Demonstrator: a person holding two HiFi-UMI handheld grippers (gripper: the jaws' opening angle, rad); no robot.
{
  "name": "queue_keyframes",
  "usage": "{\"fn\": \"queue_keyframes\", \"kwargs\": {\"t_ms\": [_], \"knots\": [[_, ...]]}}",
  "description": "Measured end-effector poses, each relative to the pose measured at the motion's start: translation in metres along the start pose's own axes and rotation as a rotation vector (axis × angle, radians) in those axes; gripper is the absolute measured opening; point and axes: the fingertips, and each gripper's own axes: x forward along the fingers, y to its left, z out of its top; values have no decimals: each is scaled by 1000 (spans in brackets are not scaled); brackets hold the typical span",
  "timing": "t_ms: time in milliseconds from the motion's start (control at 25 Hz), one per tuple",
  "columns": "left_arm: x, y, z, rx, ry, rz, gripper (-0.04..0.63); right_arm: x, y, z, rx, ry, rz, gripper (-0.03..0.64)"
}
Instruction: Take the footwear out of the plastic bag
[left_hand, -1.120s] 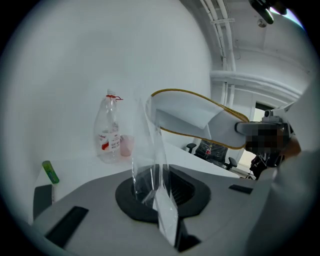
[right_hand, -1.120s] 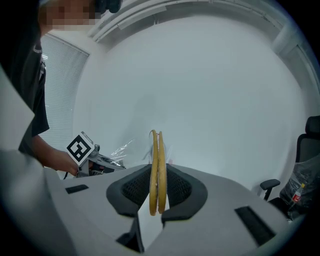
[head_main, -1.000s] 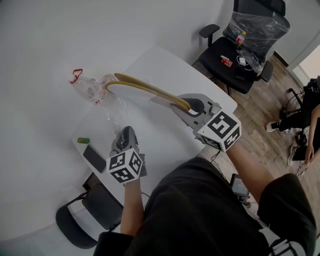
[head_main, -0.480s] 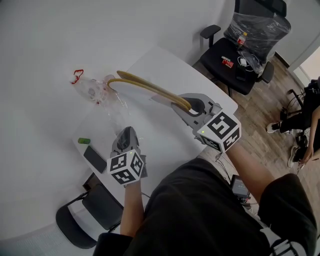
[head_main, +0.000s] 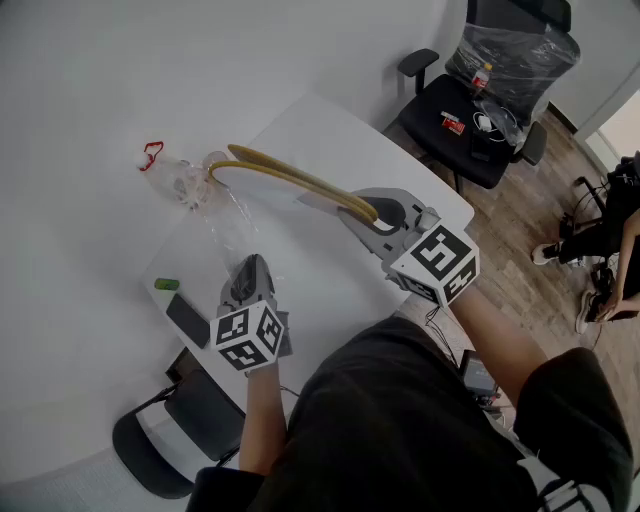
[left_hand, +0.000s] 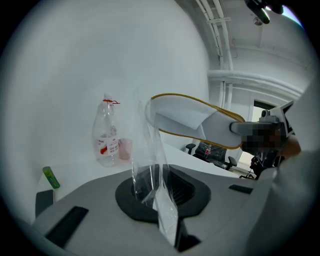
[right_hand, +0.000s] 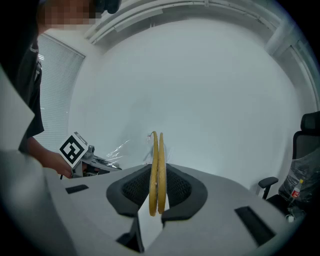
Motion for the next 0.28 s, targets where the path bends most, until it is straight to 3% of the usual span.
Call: {"fn": "queue_keyframes", "kwargs": {"t_ms": [280], "knots": [[3,0,-1,3,-3,-4,42,1,-2,-5,-10,2,5,70]]}}
